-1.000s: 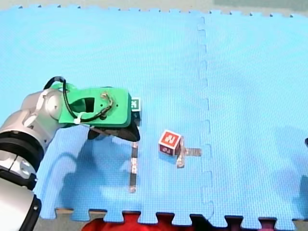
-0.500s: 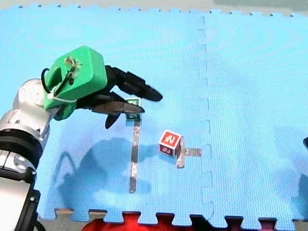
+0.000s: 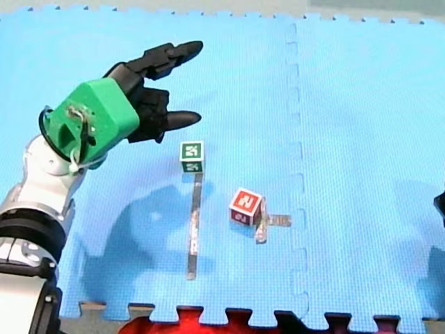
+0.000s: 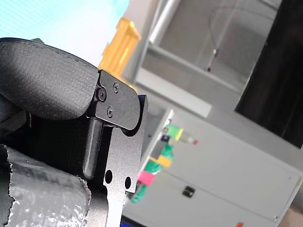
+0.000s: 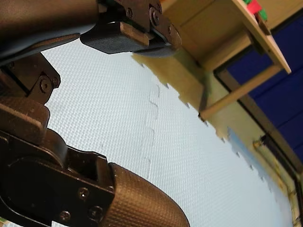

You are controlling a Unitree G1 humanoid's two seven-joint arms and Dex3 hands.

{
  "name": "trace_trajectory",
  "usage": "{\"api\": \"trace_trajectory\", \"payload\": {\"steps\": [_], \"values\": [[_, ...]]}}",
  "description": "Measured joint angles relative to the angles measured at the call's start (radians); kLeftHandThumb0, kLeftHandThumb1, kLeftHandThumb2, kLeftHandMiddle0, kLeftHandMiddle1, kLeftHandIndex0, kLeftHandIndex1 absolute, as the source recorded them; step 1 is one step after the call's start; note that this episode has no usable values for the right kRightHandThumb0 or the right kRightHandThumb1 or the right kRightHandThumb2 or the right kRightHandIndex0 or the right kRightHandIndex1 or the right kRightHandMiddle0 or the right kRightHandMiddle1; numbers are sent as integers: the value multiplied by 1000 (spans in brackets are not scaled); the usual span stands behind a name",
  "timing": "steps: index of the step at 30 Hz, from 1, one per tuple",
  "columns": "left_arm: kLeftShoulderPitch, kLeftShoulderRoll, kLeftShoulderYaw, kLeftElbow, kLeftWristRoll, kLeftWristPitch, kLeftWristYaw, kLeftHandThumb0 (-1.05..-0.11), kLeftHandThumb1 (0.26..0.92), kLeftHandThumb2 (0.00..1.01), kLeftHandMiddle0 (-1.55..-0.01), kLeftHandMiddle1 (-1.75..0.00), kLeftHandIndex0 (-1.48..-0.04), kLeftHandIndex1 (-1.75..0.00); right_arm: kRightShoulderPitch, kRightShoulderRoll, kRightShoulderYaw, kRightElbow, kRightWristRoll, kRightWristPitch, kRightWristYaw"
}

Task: Stack cube left

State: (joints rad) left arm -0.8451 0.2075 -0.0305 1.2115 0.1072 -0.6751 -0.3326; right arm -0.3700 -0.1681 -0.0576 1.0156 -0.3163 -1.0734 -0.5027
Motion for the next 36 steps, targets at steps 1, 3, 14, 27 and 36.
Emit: {"api": "trace_trajectory", "payload": {"steps": [1, 3, 14, 27, 36], "values": [[-1, 3, 0, 0, 4, -9, 6, -1048, 804, 4, -884, -1746, -311, 0, -2, 0, 1, 5, 0, -2, -2], [-4, 11, -9, -3, 29, -22, 37, -1048, 809, 6, -886, -1746, -310, 0, -3, 0, 3, 11, 0, -7, -4], [-18, 59, -179, -23, 349, 72, 323, -1048, 880, 29, -868, -1746, -300, -8, -2, 4, 5, 13, 1, -8, -2], [-98, 39, -371, 78, 552, 258, 456, -1048, 890, 5, -991, -1746, -384, -24, 25, -10, -4, -26, 11, -17, 2], [-111, 29, -358, 101, 502, 248, 443, -1048, 869, 0, -947, -1746, -402, -18, 36, -11, -5, -35, 6, -14, -5]]}}
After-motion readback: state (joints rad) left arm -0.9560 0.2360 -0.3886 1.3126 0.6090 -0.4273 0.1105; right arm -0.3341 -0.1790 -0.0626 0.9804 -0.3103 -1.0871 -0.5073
